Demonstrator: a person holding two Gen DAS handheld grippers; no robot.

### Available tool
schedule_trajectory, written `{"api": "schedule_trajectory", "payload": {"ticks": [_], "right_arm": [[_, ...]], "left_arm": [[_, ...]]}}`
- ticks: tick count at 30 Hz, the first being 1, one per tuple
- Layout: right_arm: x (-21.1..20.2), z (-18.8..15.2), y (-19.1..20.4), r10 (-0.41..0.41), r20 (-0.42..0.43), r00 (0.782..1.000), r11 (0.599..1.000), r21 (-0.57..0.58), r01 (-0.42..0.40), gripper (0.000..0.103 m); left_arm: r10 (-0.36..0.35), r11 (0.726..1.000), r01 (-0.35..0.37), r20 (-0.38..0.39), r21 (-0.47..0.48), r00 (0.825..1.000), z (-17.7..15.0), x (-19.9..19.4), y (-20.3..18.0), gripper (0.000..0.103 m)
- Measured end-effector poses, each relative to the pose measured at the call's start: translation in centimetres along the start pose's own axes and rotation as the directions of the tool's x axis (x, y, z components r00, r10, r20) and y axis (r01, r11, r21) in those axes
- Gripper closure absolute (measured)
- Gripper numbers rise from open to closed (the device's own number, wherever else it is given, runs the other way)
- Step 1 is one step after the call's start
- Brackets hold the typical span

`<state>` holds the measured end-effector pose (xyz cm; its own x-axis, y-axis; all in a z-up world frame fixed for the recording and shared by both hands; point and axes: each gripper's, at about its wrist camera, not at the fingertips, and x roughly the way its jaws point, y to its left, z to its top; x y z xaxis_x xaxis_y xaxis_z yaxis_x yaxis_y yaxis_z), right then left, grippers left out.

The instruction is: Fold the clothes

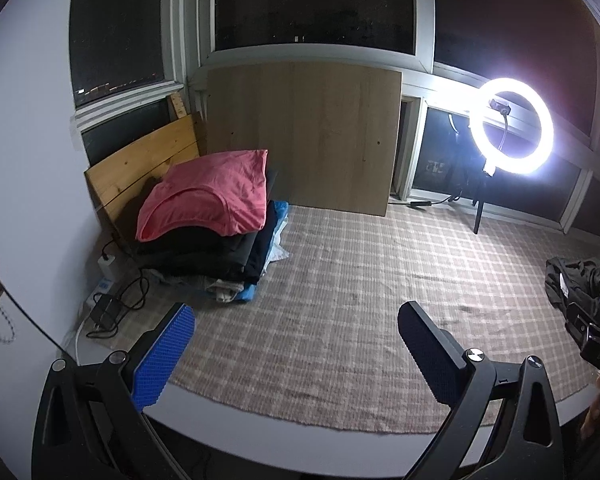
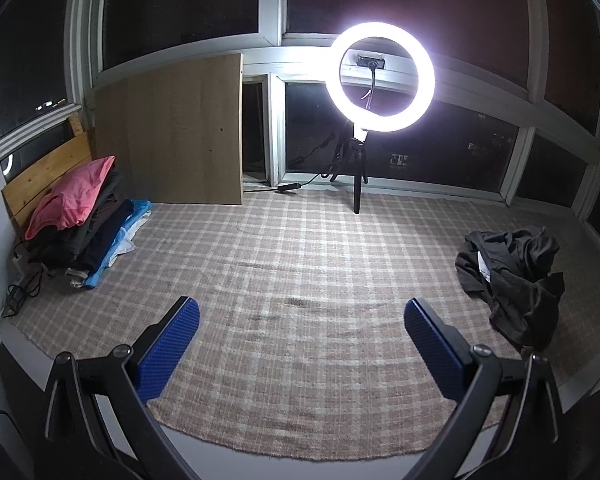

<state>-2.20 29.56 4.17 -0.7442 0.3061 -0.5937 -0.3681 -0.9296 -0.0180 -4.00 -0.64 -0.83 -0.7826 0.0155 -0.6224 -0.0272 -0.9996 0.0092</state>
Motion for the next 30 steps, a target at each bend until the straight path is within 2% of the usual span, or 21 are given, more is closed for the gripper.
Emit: {"api": "schedule_trajectory", "payload": {"ticks": [15, 21, 30], "right_arm": [[2.9, 2.6, -0.1, -0.118, -0.004, 0.993, 0.990, 0.071, 0.118, 0.000], [3.8, 3.2, -0.7, -0.177, -0.010, 0.984, 0.979, 0.105, 0.177, 0.000], [4.8, 4.1, -1.7, -0.272, -0.030, 0.962, 0.950, 0.151, 0.273, 0.000]], "left_arm": [[-0.095, 0.992, 0.092, 0.029, 0.088, 0.995, 5.0, 5.2, -2.1, 0.001], [-0.156, 0.979, 0.151, 0.033, 0.134, 0.987, 7.0, 7.7, -3.6, 0.001], [-0.235, 0.952, 0.232, -0.007, 0.198, 0.972, 8.3, 11.0, -6.7, 0.001]]}}
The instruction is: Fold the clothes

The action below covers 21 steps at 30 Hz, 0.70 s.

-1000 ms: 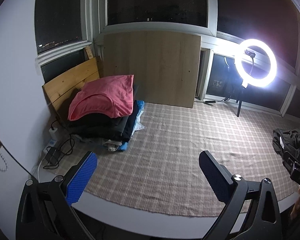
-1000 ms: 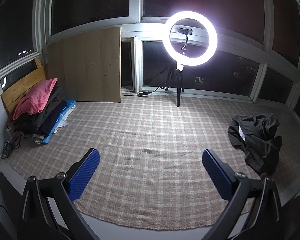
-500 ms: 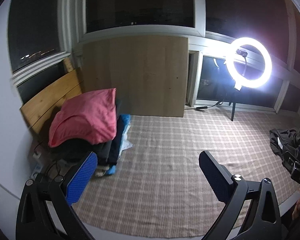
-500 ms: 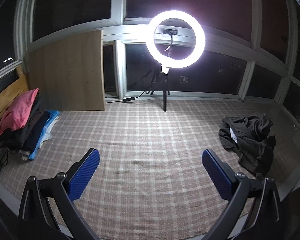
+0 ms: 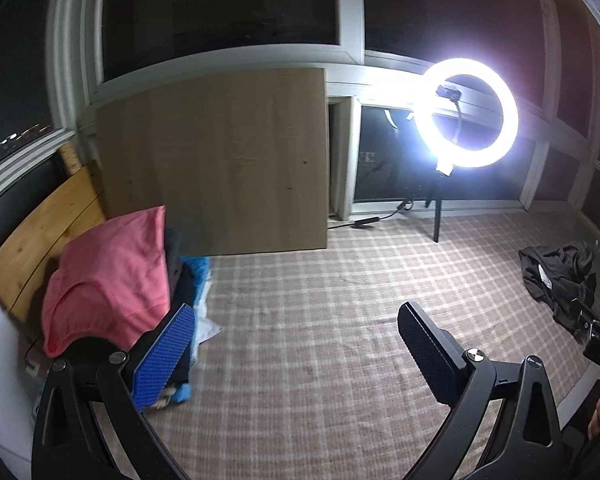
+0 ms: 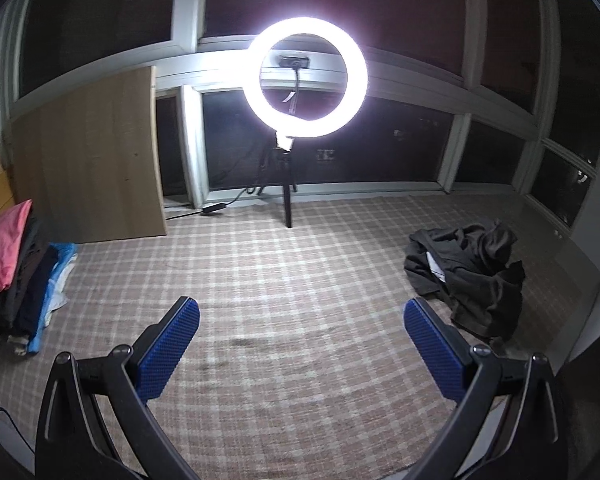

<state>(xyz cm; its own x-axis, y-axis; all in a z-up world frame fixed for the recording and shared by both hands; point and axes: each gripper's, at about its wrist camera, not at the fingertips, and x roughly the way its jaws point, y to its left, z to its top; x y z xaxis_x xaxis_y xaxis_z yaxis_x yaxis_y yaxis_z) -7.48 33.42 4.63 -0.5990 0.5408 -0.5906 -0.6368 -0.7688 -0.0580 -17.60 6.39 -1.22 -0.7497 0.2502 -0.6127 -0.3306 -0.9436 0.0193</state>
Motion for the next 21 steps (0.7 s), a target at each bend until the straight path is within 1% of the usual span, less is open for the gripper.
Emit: {"api": "schedule_trajectory", "payload": {"ticks": [7, 9, 14, 16, 19, 21], "right_arm": [[0.8, 0.3, -1.4, -0.080, -0.006, 0.997, 0.996, 0.047, 0.080, 0.000], [1.1, 0.3, -1.9, -0.106, -0.009, 0.994, 0.993, 0.055, 0.106, 0.000], [1.3, 0.0, -3.5, -0.166, 0.001, 0.986, 0.984, 0.063, 0.165, 0.000], [1.6, -0.1, -4.6, -0.190, 0.004, 0.982, 0.979, 0.074, 0.189, 0.000], [1.9, -0.5, -6.9, -0.151, 0.012, 0.988, 0.980, 0.131, 0.148, 0.000], [2.3, -0.6, -8.6, -0.130, 0.015, 0.991, 0.975, 0.183, 0.125, 0.000]], "left_arm": [[-0.064, 0.997, 0.065, -0.034, 0.048, 0.997, 1.0, 2.9, -1.9, 0.001], [-0.084, 0.995, 0.087, -0.048, 0.056, 0.995, 1.0, 3.7, -2.6, 0.001], [-0.133, 0.989, 0.136, -0.054, 0.054, 0.990, 0.8, 4.9, -4.4, 0.001], [-0.143, 0.987, 0.148, -0.071, 0.067, 0.987, 0.7, 5.4, -5.5, 0.001], [-0.120, 0.983, 0.132, -0.103, 0.124, 0.987, 0.4, 5.9, -7.9, 0.001], [-0.125, 0.981, 0.140, -0.111, 0.135, 0.986, 0.2, 5.8, -9.0, 0.001]]}}
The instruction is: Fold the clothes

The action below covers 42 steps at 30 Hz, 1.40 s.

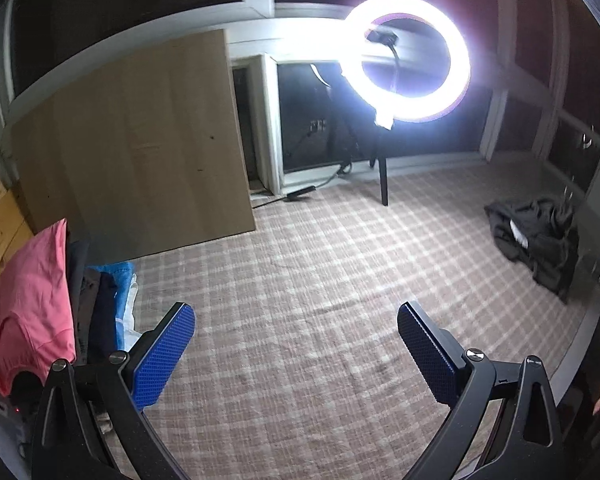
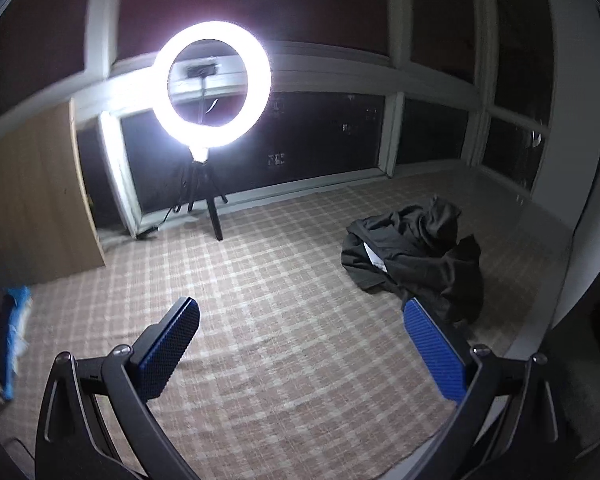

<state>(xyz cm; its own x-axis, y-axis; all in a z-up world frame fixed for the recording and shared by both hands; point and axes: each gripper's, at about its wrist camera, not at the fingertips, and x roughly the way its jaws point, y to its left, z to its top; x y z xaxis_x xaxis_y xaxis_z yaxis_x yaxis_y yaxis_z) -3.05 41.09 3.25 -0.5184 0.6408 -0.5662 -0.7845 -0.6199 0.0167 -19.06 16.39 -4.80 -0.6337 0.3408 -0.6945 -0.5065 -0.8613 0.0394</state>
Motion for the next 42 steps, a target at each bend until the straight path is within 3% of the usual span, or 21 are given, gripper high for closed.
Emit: {"api": "schedule_trajectory", "payload": {"ticks": [3, 12, 17, 24, 29, 33, 37, 41, 42], "right_arm": [[1.1, 0.4, -2.2, 0.020, -0.004, 1.000, 1.000, 0.022, -0.020, 0.000], [4.2, 2.5, -6.1, -0.019, -0.016, 1.000, 0.994, -0.107, 0.017, 0.000], [6.2, 3.6, -8.8, 0.025, -0.044, 0.999, 0.996, -0.084, -0.029, 0.000], [8.6, 4.0, -12.4, 0.085, -0.029, 0.996, 0.992, -0.089, -0.087, 0.000], [10.7, 5.0, -18.5, 0.075, 0.008, 0.997, 0.996, -0.055, -0.075, 0.000], [14.5, 7.1, -24.7, 0.148, -0.023, 0.989, 0.989, 0.029, -0.147, 0.000], [19.0, 8.2, -24.8, 0.184, -0.098, 0.978, 0.979, -0.067, -0.191, 0.000], [24.4, 7.9, -22.3, 0.132, -0.185, 0.974, 0.958, -0.230, -0.174, 0.003], [25.8, 7.5, -22.0, 0.118, -0.211, 0.970, 0.952, -0.253, -0.171, 0.017]], "left_arm": [[-0.014, 1.000, 0.014, -0.003, -0.012, 1.000, -0.1, -0.1, -1.7, 0.001], [-0.014, 0.999, 0.014, 0.002, -0.051, 1.000, 0.5, -0.1, -7.1, 0.001], [-0.002, 0.999, 0.003, 0.024, -0.043, 1.000, 0.8, 0.1, -10.3, 0.001], [0.049, 0.999, -0.049, -0.008, -0.017, 0.999, 1.0, 1.4, -13.4, 0.001], [0.052, 0.994, -0.053, -0.008, -0.092, 0.999, 2.1, 1.9, -13.1, 0.001], [0.053, 0.987, -0.056, -0.024, -0.153, 0.998, 3.4, 3.0, -12.4, 0.001], [0.050, 0.988, -0.056, -0.050, -0.146, 0.998, 4.2, 4.4, -13.1, 0.001], [0.050, 0.991, -0.059, -0.082, -0.119, 0.995, 4.5, 5.5, -13.7, 0.001], [0.052, 0.991, -0.062, -0.086, -0.116, 0.995, 4.5, 5.7, -13.6, 0.001]]}}
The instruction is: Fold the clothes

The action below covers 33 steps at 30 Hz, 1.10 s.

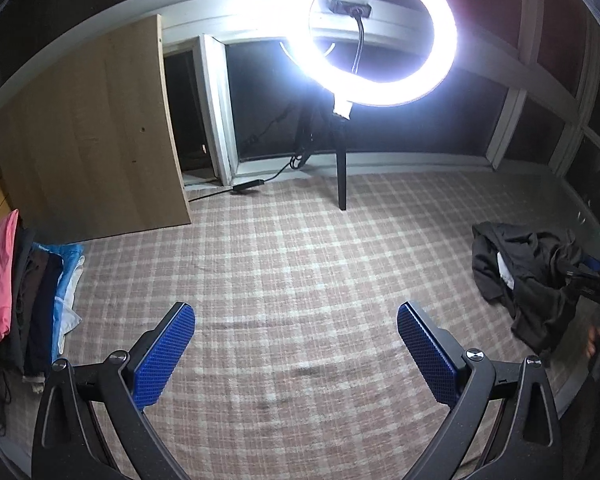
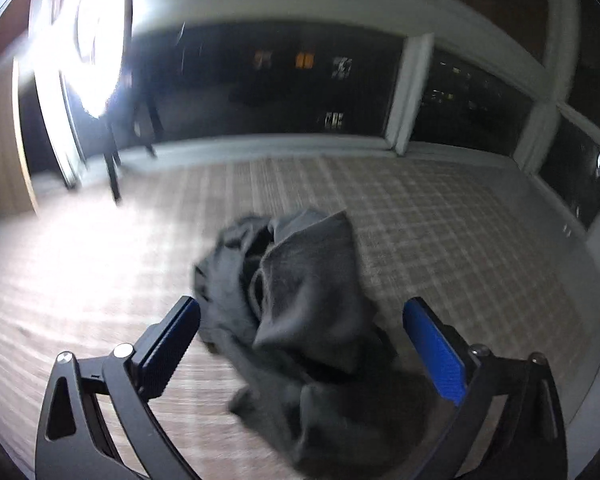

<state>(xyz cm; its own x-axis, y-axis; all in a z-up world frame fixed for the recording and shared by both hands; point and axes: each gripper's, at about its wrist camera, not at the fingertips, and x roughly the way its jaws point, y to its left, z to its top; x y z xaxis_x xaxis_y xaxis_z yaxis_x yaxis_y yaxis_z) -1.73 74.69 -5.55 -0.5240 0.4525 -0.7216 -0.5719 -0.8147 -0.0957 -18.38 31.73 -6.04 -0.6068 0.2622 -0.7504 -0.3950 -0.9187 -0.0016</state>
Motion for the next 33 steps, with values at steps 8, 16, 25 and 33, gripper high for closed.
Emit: {"api": "schedule_trajectory", "payload": {"ticks": [8, 16, 25, 33], "right_arm": [[0.2, 1.7, -4.3, 0.143, -0.033, 0.989, 0.973, 0.187, -0.135, 0.088], [-16.4, 8.0, -0.5, 0.191, 0.270, 0.944, 0.963, 0.133, -0.233, 0.089], [-21.6, 11.7, 21.1, 0.592, 0.168, 0.788, 0.806, -0.137, -0.576, 0.087], [-14.9, 5.5, 25.3, 0.462, -0.036, 0.886, 0.871, -0.168, -0.461, 0.030]], "left_arm": [[0.023, 0.999, -0.023, 0.008, -0.024, 1.000, 0.4, -0.3, 3.5, 0.001], [0.022, 0.998, -0.015, 0.116, -0.064, 0.993, 0.8, -4.5, 10.1, 0.001], [0.083, 0.989, -0.062, 0.163, -0.132, 0.983, -1.9, -8.2, 20.0, 0.001], [0.058, 0.993, -0.055, 0.030, -0.104, 0.998, -5.4, -4.7, 21.8, 0.001]]}}
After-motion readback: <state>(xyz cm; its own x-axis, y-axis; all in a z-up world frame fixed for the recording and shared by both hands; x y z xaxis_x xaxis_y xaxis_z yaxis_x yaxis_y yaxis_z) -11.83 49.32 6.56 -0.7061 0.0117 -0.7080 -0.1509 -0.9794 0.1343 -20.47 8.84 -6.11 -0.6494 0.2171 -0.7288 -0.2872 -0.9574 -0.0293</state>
